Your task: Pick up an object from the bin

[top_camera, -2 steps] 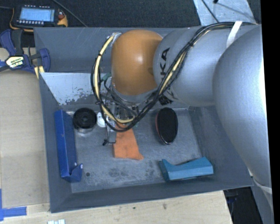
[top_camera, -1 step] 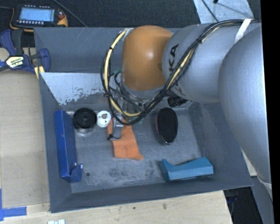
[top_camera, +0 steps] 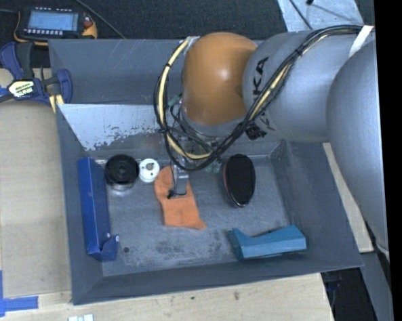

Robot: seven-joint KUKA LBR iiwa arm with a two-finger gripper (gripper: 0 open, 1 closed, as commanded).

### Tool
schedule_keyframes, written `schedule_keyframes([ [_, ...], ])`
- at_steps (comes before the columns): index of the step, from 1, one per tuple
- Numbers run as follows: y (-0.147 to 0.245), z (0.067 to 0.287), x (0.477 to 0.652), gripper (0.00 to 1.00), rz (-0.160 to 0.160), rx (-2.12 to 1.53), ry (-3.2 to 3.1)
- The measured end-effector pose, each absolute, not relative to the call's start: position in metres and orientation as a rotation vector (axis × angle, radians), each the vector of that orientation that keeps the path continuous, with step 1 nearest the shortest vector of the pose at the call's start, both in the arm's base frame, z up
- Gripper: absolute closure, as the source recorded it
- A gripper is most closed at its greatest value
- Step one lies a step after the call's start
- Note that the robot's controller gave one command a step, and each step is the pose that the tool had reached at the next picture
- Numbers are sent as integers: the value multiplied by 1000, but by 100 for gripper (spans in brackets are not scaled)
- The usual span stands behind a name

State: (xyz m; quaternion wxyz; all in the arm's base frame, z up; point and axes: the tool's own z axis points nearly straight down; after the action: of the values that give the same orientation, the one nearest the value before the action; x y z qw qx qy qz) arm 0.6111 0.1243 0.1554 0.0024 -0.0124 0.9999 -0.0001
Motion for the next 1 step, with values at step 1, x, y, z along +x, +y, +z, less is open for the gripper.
schedule_keyframes([
  [1,132,122,607,0,2,291,3124],
])
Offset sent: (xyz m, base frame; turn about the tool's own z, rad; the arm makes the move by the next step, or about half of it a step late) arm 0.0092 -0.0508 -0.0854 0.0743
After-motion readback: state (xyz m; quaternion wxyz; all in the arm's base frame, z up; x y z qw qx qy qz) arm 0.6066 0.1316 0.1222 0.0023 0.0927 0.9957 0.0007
